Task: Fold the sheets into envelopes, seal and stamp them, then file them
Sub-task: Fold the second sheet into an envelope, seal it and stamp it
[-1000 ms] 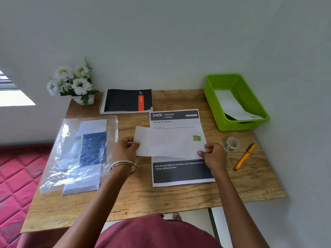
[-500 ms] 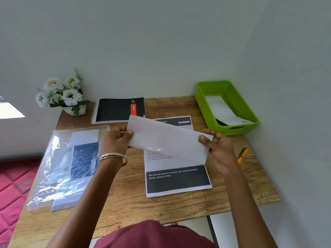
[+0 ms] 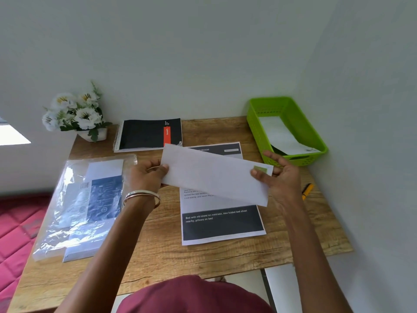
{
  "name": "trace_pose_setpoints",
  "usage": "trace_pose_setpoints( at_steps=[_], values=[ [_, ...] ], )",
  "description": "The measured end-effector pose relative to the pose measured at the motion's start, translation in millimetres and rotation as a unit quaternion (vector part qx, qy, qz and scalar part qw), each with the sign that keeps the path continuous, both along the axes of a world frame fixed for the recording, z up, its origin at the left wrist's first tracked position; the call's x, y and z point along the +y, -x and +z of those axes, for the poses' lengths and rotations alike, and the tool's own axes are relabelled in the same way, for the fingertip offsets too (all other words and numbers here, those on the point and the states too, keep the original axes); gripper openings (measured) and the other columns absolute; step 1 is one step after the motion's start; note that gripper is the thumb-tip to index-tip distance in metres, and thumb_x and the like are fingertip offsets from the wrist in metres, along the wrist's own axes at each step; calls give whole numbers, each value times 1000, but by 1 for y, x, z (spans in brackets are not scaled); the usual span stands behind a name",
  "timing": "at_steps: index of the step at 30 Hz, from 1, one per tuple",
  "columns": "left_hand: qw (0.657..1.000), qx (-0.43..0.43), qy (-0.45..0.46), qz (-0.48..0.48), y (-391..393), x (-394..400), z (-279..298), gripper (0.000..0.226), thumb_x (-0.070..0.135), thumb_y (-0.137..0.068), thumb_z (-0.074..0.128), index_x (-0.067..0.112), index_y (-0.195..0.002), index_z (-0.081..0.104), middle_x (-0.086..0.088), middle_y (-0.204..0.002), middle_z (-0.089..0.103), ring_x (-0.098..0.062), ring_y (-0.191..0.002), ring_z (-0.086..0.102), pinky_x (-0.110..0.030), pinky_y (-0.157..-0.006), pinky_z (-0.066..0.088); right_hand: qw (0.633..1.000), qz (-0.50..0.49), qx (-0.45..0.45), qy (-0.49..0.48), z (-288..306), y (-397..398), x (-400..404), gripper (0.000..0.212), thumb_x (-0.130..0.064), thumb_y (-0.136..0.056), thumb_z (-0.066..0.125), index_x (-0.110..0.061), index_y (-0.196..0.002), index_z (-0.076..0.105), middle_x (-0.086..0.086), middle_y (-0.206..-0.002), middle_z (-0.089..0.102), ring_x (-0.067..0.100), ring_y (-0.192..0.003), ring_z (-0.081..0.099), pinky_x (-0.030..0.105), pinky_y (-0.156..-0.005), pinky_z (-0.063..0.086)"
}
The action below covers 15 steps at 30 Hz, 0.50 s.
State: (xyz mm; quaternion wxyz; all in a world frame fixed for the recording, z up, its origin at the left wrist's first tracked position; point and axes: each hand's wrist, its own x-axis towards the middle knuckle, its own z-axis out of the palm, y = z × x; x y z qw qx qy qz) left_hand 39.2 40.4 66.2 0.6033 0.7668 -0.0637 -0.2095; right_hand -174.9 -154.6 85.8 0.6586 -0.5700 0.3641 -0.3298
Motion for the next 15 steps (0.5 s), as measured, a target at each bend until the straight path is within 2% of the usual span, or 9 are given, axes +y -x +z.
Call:
trace_pose_setpoints(
  at_steps=[3, 6, 11, 15],
  values=[
    [1000, 4, 7, 1, 4, -7, 4, 4, 19, -84, 66, 19, -87, 67, 1, -87, 71, -20, -79, 69, -44, -74, 57, 1000, -12, -12, -2, -1, 3, -2, 66, 5, -68, 77, -16, -127, 54, -2, -75, 75, 11, -67, 69, 26, -55, 54],
    [1000, 8, 22, 6, 9, -17, 13, 8, 15, -85, 64, 14, -92, 66, -1, -90, 70, -18, -79, 68, -38, -73, 58, 998, -6, -37, -43, -1, 10, -7, 66, -2, -67, 76, -15, -127, 52, 2, -86, 76, 15, -76, 70, 30, -60, 56],
    [998, 19, 54, -6, 14, -38, 25, 6, 14, -87, 61, 16, -91, 65, -2, -93, 68, -19, -84, 67, -33, -71, 56, 998, 24, 63, -4, -1, 33, -20, 33, 0, -80, 70, -9, -110, 64, -1, -91, 75, 21, -86, 71, 36, -61, 58],
    [994, 20, 95, -53, 21, -59, 35, 21, 18, -91, 56, 12, -110, 62, -1, -97, 68, -18, -87, 67, -30, -71, 55, 997, -46, 60, 12, 8, 45, -34, 23, 3, -80, 69, -14, -95, 67, 0, -88, 75, 16, -78, 71, 40, -60, 59]
  ],
)
